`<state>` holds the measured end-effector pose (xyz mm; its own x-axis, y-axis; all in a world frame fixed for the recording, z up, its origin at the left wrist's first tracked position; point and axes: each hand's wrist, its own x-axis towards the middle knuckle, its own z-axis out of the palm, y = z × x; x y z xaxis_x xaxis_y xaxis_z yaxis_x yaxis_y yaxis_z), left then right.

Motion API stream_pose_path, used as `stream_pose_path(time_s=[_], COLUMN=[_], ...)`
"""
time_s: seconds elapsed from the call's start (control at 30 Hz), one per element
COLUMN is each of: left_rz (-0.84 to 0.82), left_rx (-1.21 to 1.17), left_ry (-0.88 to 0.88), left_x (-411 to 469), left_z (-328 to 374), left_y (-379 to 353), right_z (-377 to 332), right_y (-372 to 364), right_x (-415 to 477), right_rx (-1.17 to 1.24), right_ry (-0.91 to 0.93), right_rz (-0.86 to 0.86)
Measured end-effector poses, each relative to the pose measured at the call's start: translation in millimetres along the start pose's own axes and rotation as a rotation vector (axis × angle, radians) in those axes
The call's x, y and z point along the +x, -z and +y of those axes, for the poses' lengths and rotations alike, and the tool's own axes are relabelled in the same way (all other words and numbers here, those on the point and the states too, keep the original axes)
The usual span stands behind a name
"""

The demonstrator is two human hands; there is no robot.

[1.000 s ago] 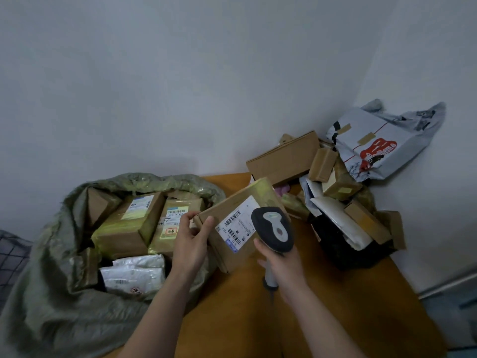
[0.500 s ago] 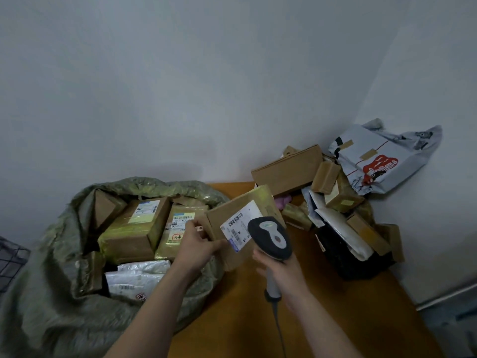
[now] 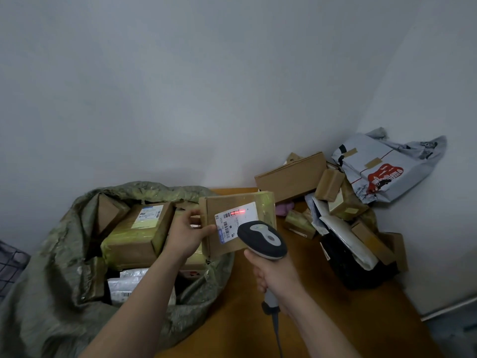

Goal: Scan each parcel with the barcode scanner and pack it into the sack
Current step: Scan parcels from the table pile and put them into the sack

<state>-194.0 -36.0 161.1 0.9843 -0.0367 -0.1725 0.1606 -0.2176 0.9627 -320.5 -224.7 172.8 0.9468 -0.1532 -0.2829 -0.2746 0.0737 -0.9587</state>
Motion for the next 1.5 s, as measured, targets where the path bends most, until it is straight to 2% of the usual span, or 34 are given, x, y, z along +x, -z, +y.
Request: stream_pose_path(time_s=[0.67, 0.97, 1.03, 1.17, 1.23, 1.33, 1.5], left_rz=[0.016, 0.100, 0.178, 0.345, 0.374, 0.359, 0.379], left_rx=[0.078, 0.547, 0.477, 0.122, -0.014, -0.199, -0.183], left_ry=[-0.041, -0.271, -0.239, -0.072, -0.019, 0.057, 0.149], left_x=[24.8, 34.1, 33.6, 24.8, 19.6, 10.1, -9.0], left_z=[5.9, 38.6, 38.9, 27.6, 15.2, -3.3, -28.1], left_y=[3.3, 10.8, 17.7, 38.2, 48.6, 62.0, 72.3], right_z=[-5.8, -2.9, 0.0, 3.3, 3.2, 3.2, 4.9], right_y=[-2.0, -1.7, -3.2, -10.4, -17.3, -34.3, -62.0], right_x=[9.7, 15.8, 18.1, 23.5, 28.3, 37.6, 59.2], right_rx=[0.005, -0.066, -0.059, -0.069, -0.094, 0.012, 0.181], right_ry=[-0.005, 0.007, -0.001, -0.014, -0.035, -0.078, -0.179], right_rz=[0.007, -0.045, -0.053, -0.055, -0.053, -0.053, -0.043])
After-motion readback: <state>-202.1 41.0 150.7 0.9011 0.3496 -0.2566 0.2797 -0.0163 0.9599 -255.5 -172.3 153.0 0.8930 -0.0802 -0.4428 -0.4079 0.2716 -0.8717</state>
